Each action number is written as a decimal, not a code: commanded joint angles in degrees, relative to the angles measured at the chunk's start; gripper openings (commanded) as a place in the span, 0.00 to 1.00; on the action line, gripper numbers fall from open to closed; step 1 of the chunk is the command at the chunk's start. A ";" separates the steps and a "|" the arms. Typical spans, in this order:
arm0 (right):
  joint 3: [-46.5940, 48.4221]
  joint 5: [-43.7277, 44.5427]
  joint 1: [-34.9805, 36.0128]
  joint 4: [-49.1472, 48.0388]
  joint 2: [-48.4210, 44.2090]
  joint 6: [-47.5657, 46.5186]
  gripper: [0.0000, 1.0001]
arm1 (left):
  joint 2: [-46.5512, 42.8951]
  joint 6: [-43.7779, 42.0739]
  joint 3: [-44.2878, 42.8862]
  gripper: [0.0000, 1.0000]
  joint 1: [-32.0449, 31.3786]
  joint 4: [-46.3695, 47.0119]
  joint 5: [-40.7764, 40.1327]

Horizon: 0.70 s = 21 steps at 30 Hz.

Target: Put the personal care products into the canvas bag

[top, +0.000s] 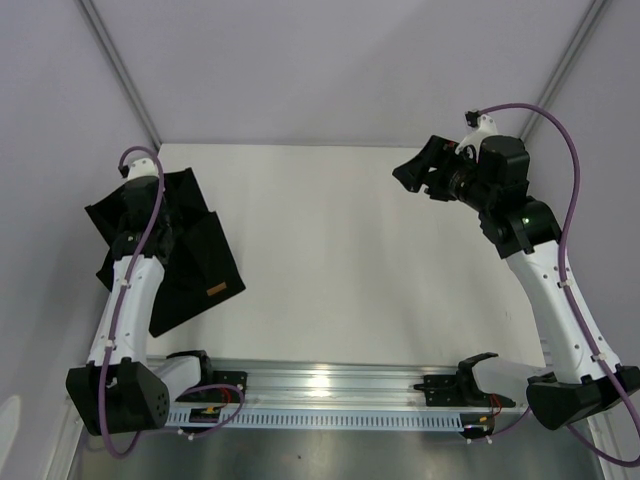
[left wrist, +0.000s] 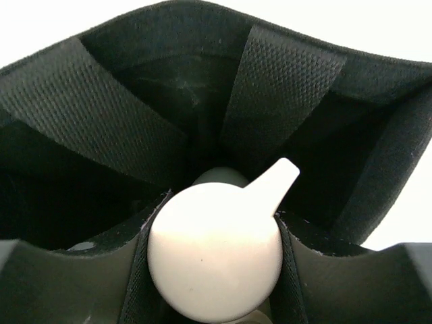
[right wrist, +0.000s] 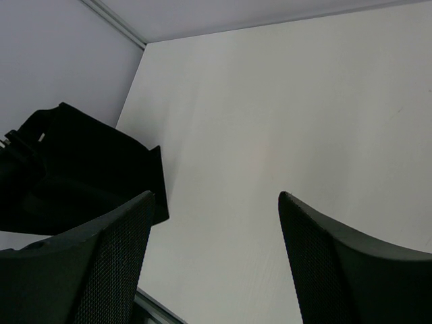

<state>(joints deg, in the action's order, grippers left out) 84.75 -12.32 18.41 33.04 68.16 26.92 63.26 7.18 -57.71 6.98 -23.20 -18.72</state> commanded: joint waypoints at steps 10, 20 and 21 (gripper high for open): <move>-0.99 0.36 0.31 -1.48 -1.28 -0.55 0.78 | -1.21 2.48 0.67 0.42 0.84 4.31 1.75; -1.34 0.89 0.04 -1.48 -2.07 -0.37 0.78 | -1.13 3.10 -2.84 0.68 0.84 0.44 2.64; -1.34 0.98 0.04 -1.48 -2.15 -0.29 0.78 | -1.21 2.93 -3.02 0.69 0.84 0.09 2.55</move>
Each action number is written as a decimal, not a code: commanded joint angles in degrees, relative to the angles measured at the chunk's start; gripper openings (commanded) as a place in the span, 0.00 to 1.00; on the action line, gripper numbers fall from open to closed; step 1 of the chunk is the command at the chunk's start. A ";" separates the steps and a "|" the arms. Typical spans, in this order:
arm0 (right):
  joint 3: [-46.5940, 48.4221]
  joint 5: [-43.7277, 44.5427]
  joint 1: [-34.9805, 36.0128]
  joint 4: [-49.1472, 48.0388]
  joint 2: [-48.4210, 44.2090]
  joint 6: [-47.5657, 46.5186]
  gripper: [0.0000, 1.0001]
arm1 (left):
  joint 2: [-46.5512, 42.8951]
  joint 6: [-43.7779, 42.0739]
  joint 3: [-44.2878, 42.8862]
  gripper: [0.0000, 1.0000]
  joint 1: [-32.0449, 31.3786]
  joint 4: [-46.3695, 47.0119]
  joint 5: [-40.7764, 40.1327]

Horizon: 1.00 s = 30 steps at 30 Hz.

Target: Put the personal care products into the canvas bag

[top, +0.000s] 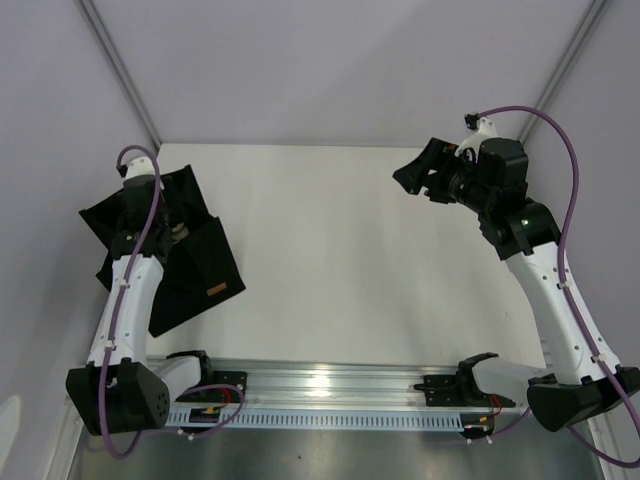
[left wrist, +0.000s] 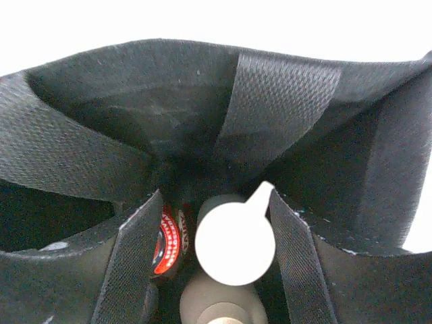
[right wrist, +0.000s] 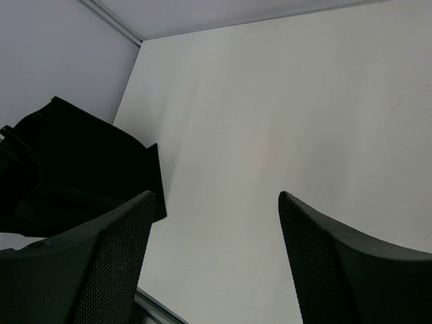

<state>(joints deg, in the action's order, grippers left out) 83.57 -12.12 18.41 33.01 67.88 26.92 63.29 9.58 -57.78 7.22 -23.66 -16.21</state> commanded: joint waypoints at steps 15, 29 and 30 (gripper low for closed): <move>0.28 -2.56 1.01 0.29 0.15 -0.01 0.77 | -6.77 15.90 -23.95 0.99 0.51 -8.50 12.14; -0.25 -0.71 2.76 8.82 1.04 -5.46 0.99 | 5.36 17.39 -35.59 0.99 -38.22 -16.69 12.34; -0.42 -1.06 3.12 9.00 0.51 -6.78 0.99 | 4.83 17.66 -33.82 0.99 -39.38 -15.38 13.47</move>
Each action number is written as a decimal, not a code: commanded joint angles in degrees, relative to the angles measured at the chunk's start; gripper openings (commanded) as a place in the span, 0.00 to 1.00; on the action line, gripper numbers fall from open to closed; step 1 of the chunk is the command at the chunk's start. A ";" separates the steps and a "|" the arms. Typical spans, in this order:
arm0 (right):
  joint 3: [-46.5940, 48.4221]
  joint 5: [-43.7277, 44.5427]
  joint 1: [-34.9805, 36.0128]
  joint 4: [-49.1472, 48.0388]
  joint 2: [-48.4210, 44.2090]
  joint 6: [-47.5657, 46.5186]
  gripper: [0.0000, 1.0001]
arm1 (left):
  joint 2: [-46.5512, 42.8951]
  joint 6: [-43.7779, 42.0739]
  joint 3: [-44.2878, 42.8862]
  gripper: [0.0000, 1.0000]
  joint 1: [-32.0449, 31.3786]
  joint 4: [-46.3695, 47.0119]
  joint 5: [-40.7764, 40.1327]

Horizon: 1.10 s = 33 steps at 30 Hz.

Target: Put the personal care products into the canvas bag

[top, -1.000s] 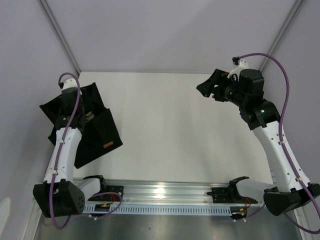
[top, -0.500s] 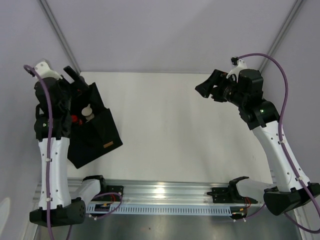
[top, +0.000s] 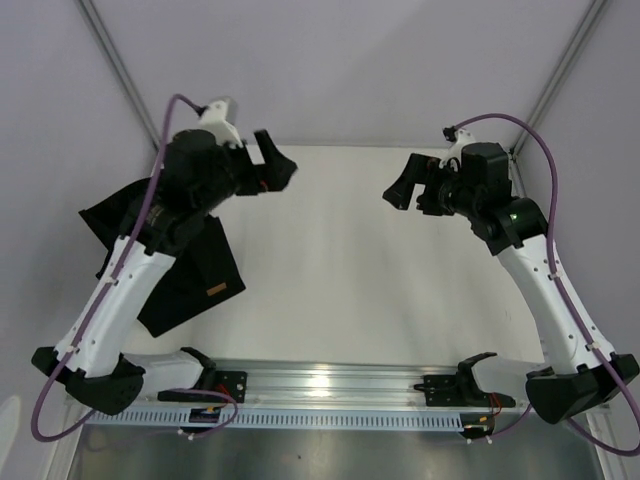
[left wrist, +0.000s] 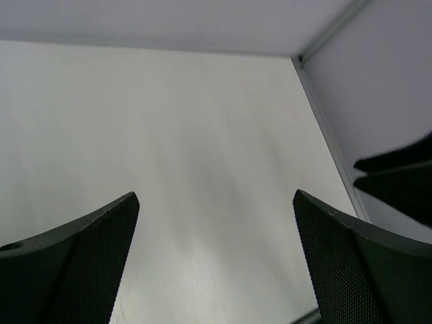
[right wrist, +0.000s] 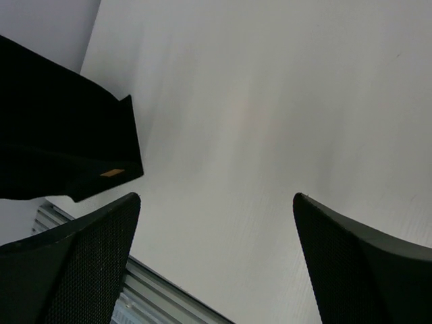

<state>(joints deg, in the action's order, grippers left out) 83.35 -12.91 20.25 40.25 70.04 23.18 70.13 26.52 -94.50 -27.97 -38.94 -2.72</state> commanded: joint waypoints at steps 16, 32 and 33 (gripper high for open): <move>-14.00 0.61 6.38 3.19 -8.51 -0.24 0.99 | -28.28 9.60 41.67 0.99 -8.95 7.21 11.07; -11.46 0.69 6.38 0.62 -8.69 -0.15 0.99 | -28.91 7.67 40.80 0.99 -9.04 5.45 10.72; -11.37 0.78 6.38 0.71 -8.69 -0.24 0.99 | -28.82 7.58 40.54 0.99 -9.04 5.63 10.72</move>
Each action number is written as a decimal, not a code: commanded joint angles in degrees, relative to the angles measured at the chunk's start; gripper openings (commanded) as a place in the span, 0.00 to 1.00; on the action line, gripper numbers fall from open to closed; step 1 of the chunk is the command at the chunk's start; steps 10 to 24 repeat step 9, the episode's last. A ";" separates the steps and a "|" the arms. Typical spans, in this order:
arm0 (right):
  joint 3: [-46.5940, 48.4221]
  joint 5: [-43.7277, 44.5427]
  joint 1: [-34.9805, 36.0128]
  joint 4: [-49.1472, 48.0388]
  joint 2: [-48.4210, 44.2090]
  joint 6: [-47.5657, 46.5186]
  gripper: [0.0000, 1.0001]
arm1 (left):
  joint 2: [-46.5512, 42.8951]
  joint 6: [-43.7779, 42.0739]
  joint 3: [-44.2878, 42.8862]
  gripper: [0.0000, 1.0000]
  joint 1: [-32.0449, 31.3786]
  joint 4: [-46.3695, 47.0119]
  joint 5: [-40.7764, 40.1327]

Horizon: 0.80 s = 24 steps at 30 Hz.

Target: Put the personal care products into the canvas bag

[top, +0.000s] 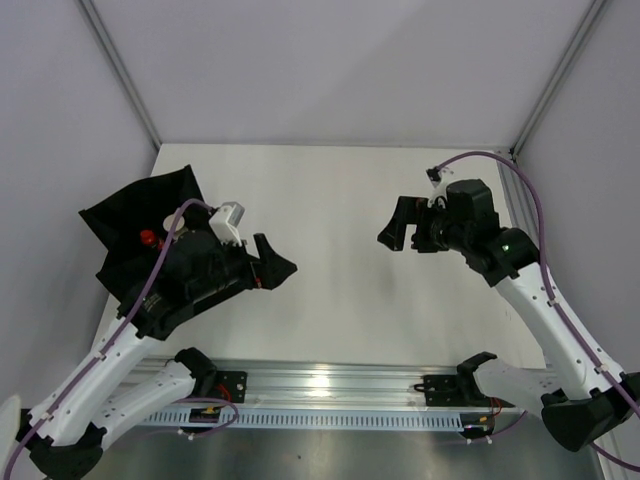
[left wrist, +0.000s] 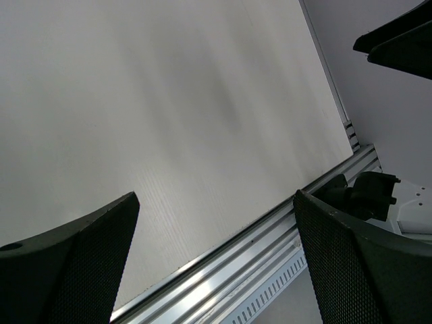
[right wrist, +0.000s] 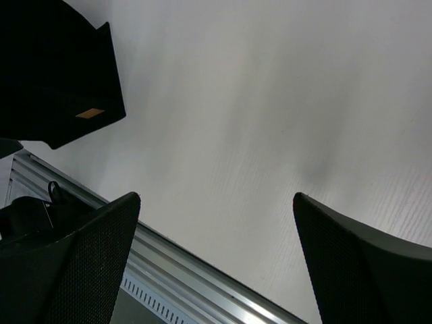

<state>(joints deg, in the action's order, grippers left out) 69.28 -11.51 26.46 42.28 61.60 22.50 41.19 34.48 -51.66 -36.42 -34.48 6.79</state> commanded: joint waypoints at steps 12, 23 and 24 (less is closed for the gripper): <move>3.58 0.69 0.17 -1.32 -1.05 0.96 0.99 | 0.12 -0.03 -3.01 0.99 -0.58 1.17 1.83; 3.58 0.69 0.17 -1.32 -1.05 0.96 0.99 | 0.12 -0.03 -3.01 0.99 -0.58 1.17 1.83; 3.58 0.69 0.17 -1.32 -1.05 0.96 0.99 | 0.12 -0.03 -3.01 0.99 -0.58 1.17 1.83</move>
